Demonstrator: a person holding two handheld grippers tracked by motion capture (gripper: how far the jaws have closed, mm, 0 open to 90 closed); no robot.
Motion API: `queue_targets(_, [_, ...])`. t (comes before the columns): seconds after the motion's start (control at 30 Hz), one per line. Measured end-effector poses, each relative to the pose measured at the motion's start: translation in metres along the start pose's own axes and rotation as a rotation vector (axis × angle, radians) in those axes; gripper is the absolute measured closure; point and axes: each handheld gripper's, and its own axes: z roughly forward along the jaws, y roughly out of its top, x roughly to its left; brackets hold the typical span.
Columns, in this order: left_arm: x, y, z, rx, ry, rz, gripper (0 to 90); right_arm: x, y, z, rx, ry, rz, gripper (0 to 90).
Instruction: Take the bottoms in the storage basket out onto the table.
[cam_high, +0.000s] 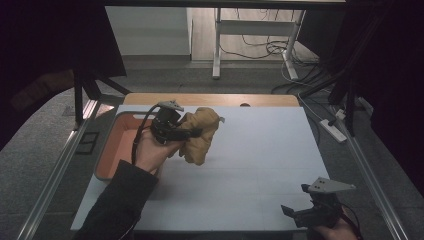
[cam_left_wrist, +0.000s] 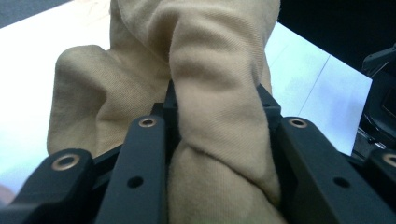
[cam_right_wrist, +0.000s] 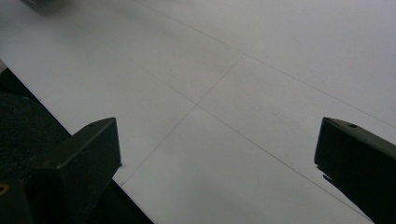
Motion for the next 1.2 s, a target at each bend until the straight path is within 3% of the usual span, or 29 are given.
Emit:
queue_targets(0.5, [-0.009,-0.005,0.038,0.062,-0.018,0.022,66.7,0.0,0.0,0.0,0.0,0.002,-0.004,0.6])
queue_targets(1.2, [-0.005,-0.02,0.077,0.127,-0.033,0.015,65.8,0.0,0.0,0.0,0.003,0.004,-0.008,0.6])
